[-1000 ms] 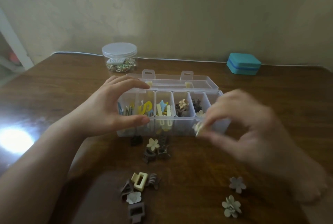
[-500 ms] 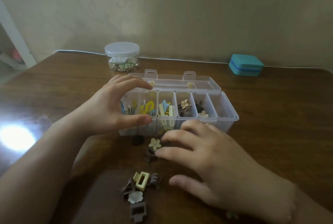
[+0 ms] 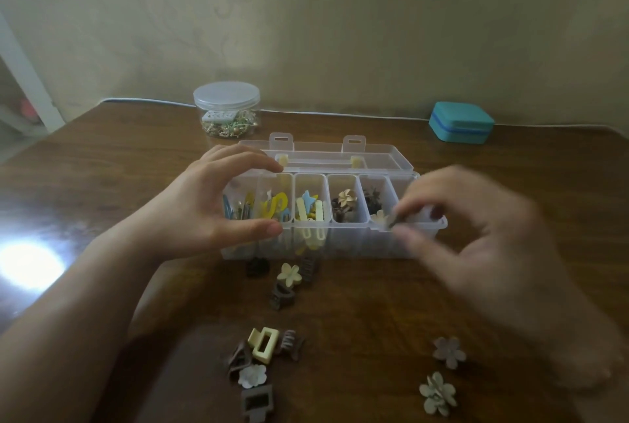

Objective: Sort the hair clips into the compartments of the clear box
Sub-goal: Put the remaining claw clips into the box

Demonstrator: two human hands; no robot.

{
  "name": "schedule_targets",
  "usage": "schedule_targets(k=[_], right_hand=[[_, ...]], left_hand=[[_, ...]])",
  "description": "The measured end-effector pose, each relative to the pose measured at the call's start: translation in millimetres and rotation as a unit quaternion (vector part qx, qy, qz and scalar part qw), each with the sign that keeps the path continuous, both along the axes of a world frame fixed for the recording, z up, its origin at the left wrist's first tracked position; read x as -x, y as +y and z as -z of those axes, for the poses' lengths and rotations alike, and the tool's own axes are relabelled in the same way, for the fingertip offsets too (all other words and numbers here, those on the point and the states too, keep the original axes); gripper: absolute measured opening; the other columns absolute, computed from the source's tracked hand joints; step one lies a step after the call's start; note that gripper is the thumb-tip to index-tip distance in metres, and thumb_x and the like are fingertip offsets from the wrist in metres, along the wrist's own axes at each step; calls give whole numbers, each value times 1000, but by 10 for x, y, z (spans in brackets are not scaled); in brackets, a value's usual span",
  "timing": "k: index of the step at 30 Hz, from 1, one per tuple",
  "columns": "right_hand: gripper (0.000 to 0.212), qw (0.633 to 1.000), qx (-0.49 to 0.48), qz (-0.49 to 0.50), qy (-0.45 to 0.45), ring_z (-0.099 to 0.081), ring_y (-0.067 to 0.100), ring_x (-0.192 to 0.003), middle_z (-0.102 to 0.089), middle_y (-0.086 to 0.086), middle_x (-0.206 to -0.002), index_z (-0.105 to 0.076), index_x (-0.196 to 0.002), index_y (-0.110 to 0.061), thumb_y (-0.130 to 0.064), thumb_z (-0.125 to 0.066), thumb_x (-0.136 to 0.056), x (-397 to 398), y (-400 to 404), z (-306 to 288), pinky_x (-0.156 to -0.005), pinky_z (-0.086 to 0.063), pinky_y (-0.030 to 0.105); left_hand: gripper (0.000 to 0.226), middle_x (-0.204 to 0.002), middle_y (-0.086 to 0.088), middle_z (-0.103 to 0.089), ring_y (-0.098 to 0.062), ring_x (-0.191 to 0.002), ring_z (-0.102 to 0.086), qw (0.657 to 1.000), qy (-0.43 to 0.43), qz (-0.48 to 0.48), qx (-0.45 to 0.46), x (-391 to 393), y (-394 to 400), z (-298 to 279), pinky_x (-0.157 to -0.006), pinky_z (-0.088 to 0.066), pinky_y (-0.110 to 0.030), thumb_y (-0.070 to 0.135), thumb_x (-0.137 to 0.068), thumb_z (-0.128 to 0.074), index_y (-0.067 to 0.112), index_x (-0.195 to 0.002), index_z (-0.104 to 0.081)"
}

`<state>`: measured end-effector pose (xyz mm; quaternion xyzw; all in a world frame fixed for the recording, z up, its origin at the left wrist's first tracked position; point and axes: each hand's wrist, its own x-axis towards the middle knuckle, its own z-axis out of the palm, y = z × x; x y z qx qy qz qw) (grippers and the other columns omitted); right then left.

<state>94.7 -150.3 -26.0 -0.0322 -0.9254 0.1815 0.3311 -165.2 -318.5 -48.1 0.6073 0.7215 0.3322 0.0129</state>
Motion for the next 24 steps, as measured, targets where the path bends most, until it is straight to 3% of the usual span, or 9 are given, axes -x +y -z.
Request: schedule_targets(k=[3, 6, 10, 12, 15, 19, 24], right_hand=[[16, 992, 18, 116, 42, -56, -2, -87, -62, -10, -92, -64, -95, -23, -20, -70, -81, -27, 177, -30, -75, -44, 7], [17, 991, -5, 132, 13, -55, 0, -94, -61, -11, -100, -63, -100, -25, -27, -65, -84, 29, 185, 73, -83, -47, 15], [22, 997, -74, 11, 6, -58, 14, -104, -65, -4, -105, -68, -104, -18, -30, -64, -86, 73, -129, 83, -88, -49, 37], [21, 987, -123, -95, -28, -58, 18, -102, -67, -2, -106, -71, -105, -17, -29, -66, -87, 94, -378, 88, -84, -49, 39], [21, 954, -229, -187, -43, -60, 18, -100, -68, -8, -107, -72, -105, -27, -32, -53, -97, 165, -702, 171, -76, -48, 35], [24, 928, -307, -198, -69, -58, 15, -99, -64, -12, -106, -66, -107, -36, -25, -46, -101, 245, -861, 309, -73, -46, 28], [25, 919, -337, -178, -100, -58, 20, -103, -64, -10, -108, -65, -107, -33, -42, -43, -100, 306, -833, 374, -74, -45, 30]], left_hand=[[67, -127, 28, -51, -6, -129, -42, 1000, 0, 1, -1, -6, 4, 2, -103, -39, -38, 75, -67, -65, 43, -125, -56], [67, -127, 26, -51, -7, -129, -42, 1000, 5, 1, -1, -7, 4, 0, -104, -40, -40, 73, -67, -65, 40, -125, -56], [67, -127, 24, -51, -6, -128, -42, 1000, 3, -4, 3, -5, -7, -15, -104, -40, -41, 72, -67, -66, 38, -124, -57], [66, -127, 20, -53, -7, -127, -43, 1000, 10, -3, -1, -15, 2, -18, -104, -40, -43, 72, -67, -66, 37, -123, -58], [66, -126, 17, -55, -8, -127, -44, 1000, 13, -4, -4, -19, 0, -17, -105, -40, -44, 72, -67, -67, 37, -122, -59], [66, -128, 19, -52, -5, -128, -40, 1000, 12, -10, 9, -24, -8, -32, -106, -38, -40, 72, -67, -66, 38, -122, -58], [66, -128, 19, -51, -4, -128, -38, 1000, 5, -11, 15, -24, -6, -32, -105, -38, -37, 72, -67, -65, 38, -123, -58]])
